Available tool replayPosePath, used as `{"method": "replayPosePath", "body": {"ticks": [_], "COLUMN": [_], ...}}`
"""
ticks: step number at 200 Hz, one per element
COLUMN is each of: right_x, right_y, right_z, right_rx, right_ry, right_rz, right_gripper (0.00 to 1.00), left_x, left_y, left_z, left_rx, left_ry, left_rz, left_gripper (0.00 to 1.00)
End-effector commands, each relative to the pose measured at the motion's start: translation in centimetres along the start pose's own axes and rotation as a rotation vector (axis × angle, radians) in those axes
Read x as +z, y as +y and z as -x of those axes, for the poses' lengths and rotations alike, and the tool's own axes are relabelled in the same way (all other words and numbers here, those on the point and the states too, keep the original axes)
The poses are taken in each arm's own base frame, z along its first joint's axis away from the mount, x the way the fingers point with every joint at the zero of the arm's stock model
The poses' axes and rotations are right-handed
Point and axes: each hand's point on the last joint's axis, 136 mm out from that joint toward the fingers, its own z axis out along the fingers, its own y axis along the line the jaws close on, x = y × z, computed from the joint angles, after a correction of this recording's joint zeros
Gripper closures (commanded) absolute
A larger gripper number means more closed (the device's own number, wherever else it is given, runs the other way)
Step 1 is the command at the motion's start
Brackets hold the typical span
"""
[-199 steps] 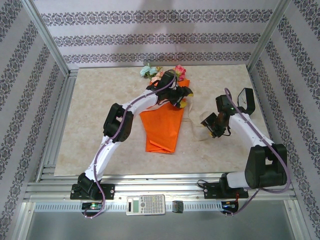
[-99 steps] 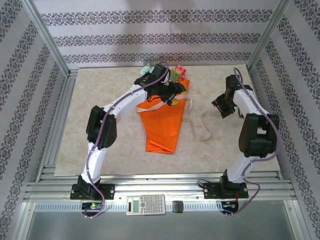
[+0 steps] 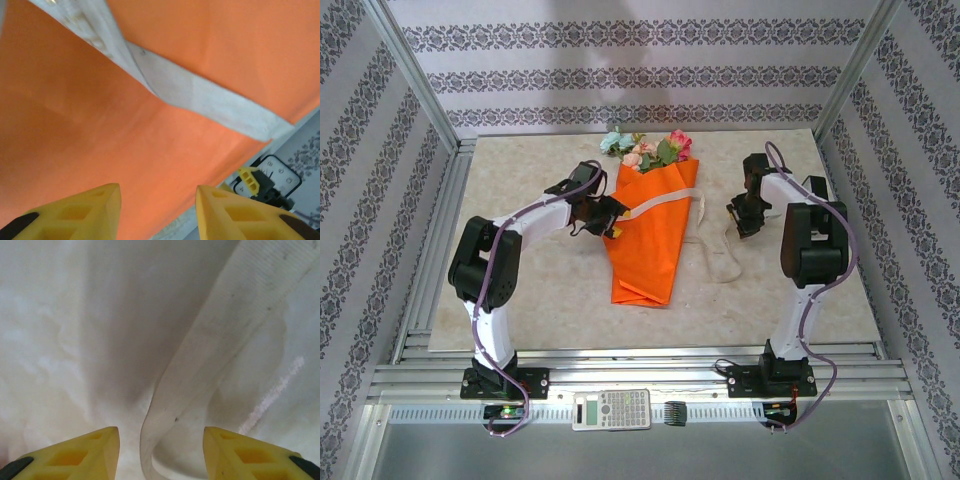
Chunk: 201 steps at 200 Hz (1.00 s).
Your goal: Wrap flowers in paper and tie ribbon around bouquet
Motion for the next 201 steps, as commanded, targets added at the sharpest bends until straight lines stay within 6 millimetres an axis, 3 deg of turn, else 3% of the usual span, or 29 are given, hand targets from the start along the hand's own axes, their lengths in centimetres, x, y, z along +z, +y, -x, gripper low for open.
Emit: {"method": "replayPosePath", "body": {"ticks": [1,17,33,55,88,143,173,201], "right_x": [2.0,2.3,1.5,-1.4,-6.2,-16.5,-22.8,-25.6], "right_y": [0.0,0.4,0.5,0.6,0.4,-0.7,3.1,7.4], "right_z": [1.0,1.1,1.1,0.9,-1.4,-9.6,-16.2,-21.3], "right_rx": [0.074,0.045,0.015,-0.057,-0.178,-0.482,-0.818,-1.026], "right_ry": [-0.02,-0.023,-0.043,-0.114,-0.134,-0.139,-0.156,0.012], "right_rz": [-0.016,-0.023,-0.015,0.035,0.125,0.331,0.618,0.885], "right_gripper": [0.58,0.76,1.0,1.0,1.0,1.0,1.0,1.0], "left_x": [-0.4,0.2,0.4,0.7,1.2,3.2,3.4,3.5], "left_y": [-2.1,-1.7,-1.8,-1.9,-0.8,-0.6,-0.7,-0.8], "left_z": [1.9,3.0,3.7,4.2,4.1,5.0,5.2,5.2], "left_rx": [-0.073,-0.115,-0.153,-0.176,-0.225,-0.233,-0.227,-0.221], "left_ry": [-0.068,-0.083,-0.1,-0.111,-0.101,-0.079,-0.087,-0.082], "left_rz": [-0.103,-0.099,-0.102,-0.088,-0.033,-0.018,-0.025,-0.037], "left_gripper": [0.55,0.53,0.51,0.5,0.5,0.63,0.75,0.88]}}
